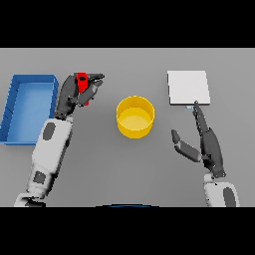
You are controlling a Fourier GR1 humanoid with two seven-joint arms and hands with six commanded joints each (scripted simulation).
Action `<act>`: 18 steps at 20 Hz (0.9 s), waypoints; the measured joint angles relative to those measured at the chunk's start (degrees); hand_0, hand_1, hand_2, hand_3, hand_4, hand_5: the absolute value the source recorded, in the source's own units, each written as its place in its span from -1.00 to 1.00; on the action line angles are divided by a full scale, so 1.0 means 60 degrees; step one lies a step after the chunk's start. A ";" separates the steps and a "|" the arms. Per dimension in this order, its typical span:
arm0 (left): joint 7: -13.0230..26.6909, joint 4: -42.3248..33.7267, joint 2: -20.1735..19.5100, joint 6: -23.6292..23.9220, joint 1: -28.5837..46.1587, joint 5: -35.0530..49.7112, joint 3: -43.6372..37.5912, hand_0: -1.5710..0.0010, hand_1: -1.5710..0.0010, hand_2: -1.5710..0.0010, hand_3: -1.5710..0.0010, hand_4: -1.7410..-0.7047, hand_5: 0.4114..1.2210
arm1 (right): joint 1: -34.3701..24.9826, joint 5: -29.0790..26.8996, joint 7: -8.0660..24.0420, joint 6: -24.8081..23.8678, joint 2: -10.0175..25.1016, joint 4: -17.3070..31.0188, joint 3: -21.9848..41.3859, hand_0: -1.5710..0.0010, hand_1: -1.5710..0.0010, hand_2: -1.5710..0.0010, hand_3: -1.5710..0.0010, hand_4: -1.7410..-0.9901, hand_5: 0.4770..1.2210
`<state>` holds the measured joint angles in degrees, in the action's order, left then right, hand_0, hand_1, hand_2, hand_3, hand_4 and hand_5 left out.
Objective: Pick up the red beaker and tilt it to pour out 1 green nut into yellow bowl. Pick up the yellow bowl and place it on the metallic measuring scale.
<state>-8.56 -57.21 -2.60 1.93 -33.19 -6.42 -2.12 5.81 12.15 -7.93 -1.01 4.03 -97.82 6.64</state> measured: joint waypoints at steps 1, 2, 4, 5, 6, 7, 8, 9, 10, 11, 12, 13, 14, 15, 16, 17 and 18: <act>0.0042 -0.0046 -0.0087 -0.0040 0.0001 -0.0101 0.0059 -0.98 -0.98 -0.98 -0.98 -0.97 0.79 | 0.0099 0.0082 -0.0120 -0.0006 -0.0001 -0.0027 0.0061 1.00 1.00 1.00 1.00 0.39 -0.51; 0.0089 -0.0085 -0.0170 -0.0083 0.0000 -0.0189 0.0113 -0.98 -0.98 -0.98 -0.98 -0.97 0.80 | 0.0141 0.0212 -0.0154 -0.0074 -0.0018 -0.0111 0.0124 1.00 1.00 1.00 1.00 0.39 -0.51; 0.0126 -0.0119 -0.0275 -0.0191 0.0062 -0.0350 0.0235 -0.99 -0.99 -0.99 -0.98 -0.97 0.79 | -0.0067 0.0117 0.0137 -0.0101 0.0072 -0.0022 -0.0042 1.00 1.00 1.00 1.00 0.41 -0.50; 0.0138 -0.0189 -0.0396 -0.0120 0.0026 -0.0638 0.0404 -0.99 -0.99 -0.99 -0.99 -0.98 0.79 | -0.0111 0.0146 0.0129 -0.0070 0.0055 0.0012 0.0009 1.00 1.00 1.00 1.00 0.41 -0.50; 0.0262 -0.0221 -0.0598 -0.0187 -0.0151 -0.0933 0.0599 -0.99 -0.99 -0.99 -0.99 -0.98 0.77 | -0.0198 0.0271 0.0277 -0.0147 0.0035 0.0142 0.0028 1.00 1.00 1.00 1.00 0.44 -0.50; 0.0437 -0.0257 -0.0725 -0.0213 -0.0217 -0.1229 0.0814 -0.99 -0.99 -0.99 -0.99 -0.99 0.76 | -0.0045 0.0230 0.0150 -0.0124 0.0026 -0.0014 0.0046 1.00 1.00 1.00 1.00 0.44 -0.51; 0.0641 -0.0388 -0.0955 -0.0401 -0.0331 -0.1571 0.1114 -0.99 -0.99 -0.99 -0.99 -0.99 0.75 | 0.0038 0.0207 0.0238 -0.0105 0.0023 -0.0035 0.0043 1.00 1.00 1.00 1.00 0.46 -0.51; 0.0772 -0.0521 -0.1081 -0.0483 -0.0362 -0.1884 0.1389 -1.00 -1.00 -1.00 -0.99 -0.99 0.75 | -0.0043 0.0136 0.0328 -0.0066 0.0079 -0.0033 -0.0018 1.00 1.00 1.00 1.00 0.47 -0.51; 0.1027 -0.0545 -0.1260 -0.0619 -0.0541 -0.2245 0.1661 -1.00 -1.00 -1.00 -1.00 -0.99 0.76 | 0.0101 0.0213 0.0093 -0.0064 0.0089 -0.0080 0.0042 1.00 1.00 1.00 1.00 0.48 -0.51; 0.1263 -0.0607 -0.1335 -0.0724 -0.0681 -0.2626 0.1996 -1.00 -1.00 -1.00 -1.00 -0.99 0.77 | 0.0059 0.0248 0.0291 -0.0062 0.0041 -0.0157 0.0101 1.00 1.00 1.00 1.00 0.49 -0.50; 0.1480 -0.0664 -0.1464 -0.0841 -0.0795 -0.2936 0.2232 -1.00 -1.00 -1.00 -1.00 -1.00 0.77 | 0.0096 0.0290 0.0289 -0.0059 0.0071 -0.0220 0.0120 1.00 1.00 1.00 1.00 0.50 -0.50; 0.1705 -0.0651 -0.1500 -0.0939 -0.1014 -0.3284 0.2511 -1.00 -1.00 -1.00 -1.00 -1.00 0.78 | 0.0071 0.0198 0.0405 0.0003 0.0093 -0.0166 0.0071 1.00 1.00 1.00 1.00 0.50 -0.49; 0.1722 -0.0714 -0.1638 -0.1139 -0.1128 -0.3557 0.2768 -1.00 -1.00 -1.00 -1.00 -1.00 0.80 | 0.0089 0.0185 0.0381 0.0025 0.0138 -0.0238 0.0060 1.00 1.00 1.00 1.00 0.50 -0.49; 0.1860 -0.0583 -0.1666 -0.1142 -0.1302 -0.3900 0.2988 -1.00 -1.00 -1.00 -1.00 -1.00 0.82 | -0.0031 0.0175 0.0497 0.0005 0.0098 -0.0203 0.0056 1.00 1.00 1.00 1.00 0.49 -0.49; 0.1945 -0.0626 -0.1679 -0.1241 -0.1346 -0.4281 0.3354 -1.00 -1.00 -1.00 -1.00 -1.00 0.85 | -0.0038 0.0081 0.0457 0.0071 0.0054 -0.0229 0.0073 1.00 1.00 1.00 1.00 0.49 -0.48; 0.2070 -0.0565 -0.1803 -0.1341 -0.1589 -0.4676 0.3611 -1.00 -1.00 -1.00 -1.00 -1.00 0.88 | -0.0035 0.0051 0.0540 0.0111 0.0022 -0.0252 0.0103 1.00 1.00 1.00 1.00 0.49 -0.48; 0.2257 -0.0496 -0.1874 -0.1499 -0.1849 -0.5174 0.3998 -1.00 -1.00 -1.00 -1.00 -1.00 0.91 | 0.0022 0.0122 0.0519 0.0062 -0.0041 -0.0139 0.0138 1.00 1.00 1.00 1.00 0.49 -0.47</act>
<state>4.98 -60.19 -13.84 -7.07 -44.28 -37.46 21.86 5.94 12.88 -4.81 -0.63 3.78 -98.66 7.47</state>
